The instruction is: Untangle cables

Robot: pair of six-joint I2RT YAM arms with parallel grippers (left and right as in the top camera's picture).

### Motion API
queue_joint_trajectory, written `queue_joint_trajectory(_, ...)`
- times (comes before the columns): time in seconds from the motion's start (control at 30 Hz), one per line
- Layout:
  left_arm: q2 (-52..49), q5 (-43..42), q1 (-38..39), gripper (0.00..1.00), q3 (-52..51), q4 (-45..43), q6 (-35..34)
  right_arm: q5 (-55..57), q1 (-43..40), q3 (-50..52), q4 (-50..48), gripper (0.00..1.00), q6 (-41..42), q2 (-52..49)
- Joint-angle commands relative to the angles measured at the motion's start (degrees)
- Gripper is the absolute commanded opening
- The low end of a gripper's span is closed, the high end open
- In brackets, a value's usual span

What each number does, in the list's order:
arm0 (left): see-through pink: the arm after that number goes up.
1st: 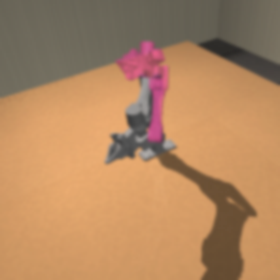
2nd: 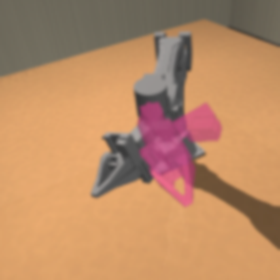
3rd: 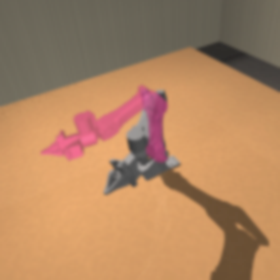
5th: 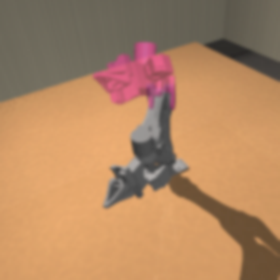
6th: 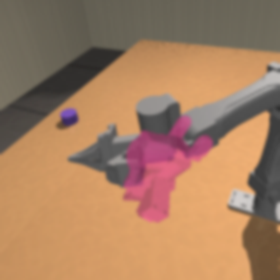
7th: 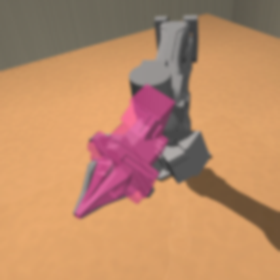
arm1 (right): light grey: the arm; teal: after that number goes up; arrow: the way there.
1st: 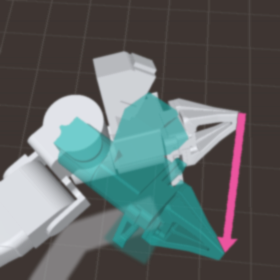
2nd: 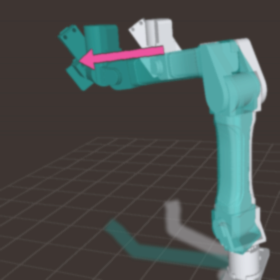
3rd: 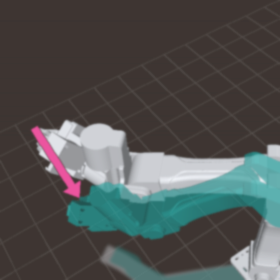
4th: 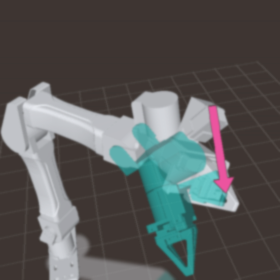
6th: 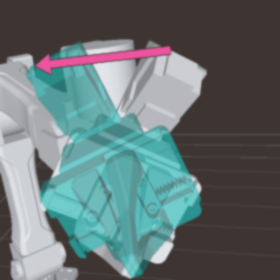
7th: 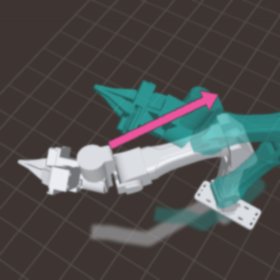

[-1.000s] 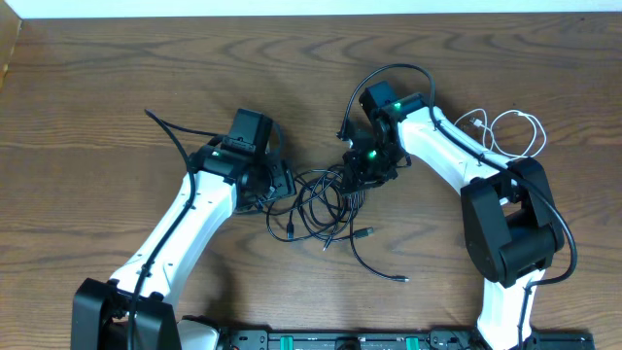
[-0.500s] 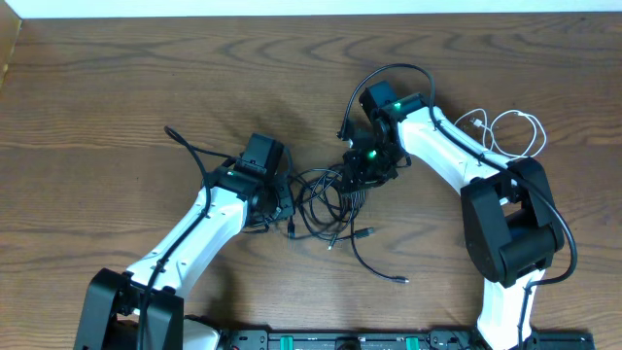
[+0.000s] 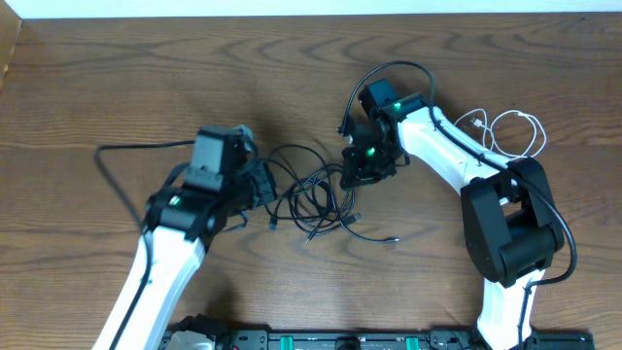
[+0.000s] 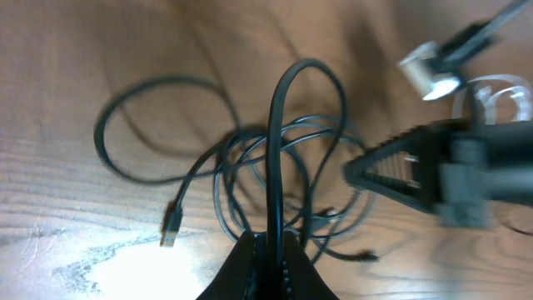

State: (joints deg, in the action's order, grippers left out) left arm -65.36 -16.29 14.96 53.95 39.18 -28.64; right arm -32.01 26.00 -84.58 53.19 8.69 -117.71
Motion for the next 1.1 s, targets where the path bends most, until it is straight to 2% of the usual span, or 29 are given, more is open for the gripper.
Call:
queue_joint_trajectory(0.0, 5.75, -1.55, -1.11, 0.08, 0.96, -0.35, 0.52, 4.09, -0.09, 0.09, -1.2, 0.01, 3.45, -0.07)
queue_joint_trajectory(0.2, 15.1, -7.15, -3.5, 0.07, 1.29, -4.72, 0.26, 10.45, -0.09, 0.09, -2.25, 0.01, 6.03, -0.07)
queue_joint_trajectory(0.53, 26.91, -6.71, -12.7, 0.07, 8.33, -9.33, -3.39, 22.93, -0.31, 0.11, -2.21, 0.01, 8.11, -0.07)
queue_joint_trajectory(0.8, 27.76, 2.34, -19.39, 0.07, 18.29, -9.75, -3.61, 32.57, -0.83, 0.11, -2.01, 0.01, 9.77, -0.07)
queue_joint_trajectory(1.07, 27.76, 12.02, -20.83, 0.07, 24.44, -9.31, -3.04, 41.35, -1.81, 0.33, -2.1, 0.01, 12.57, -0.07)
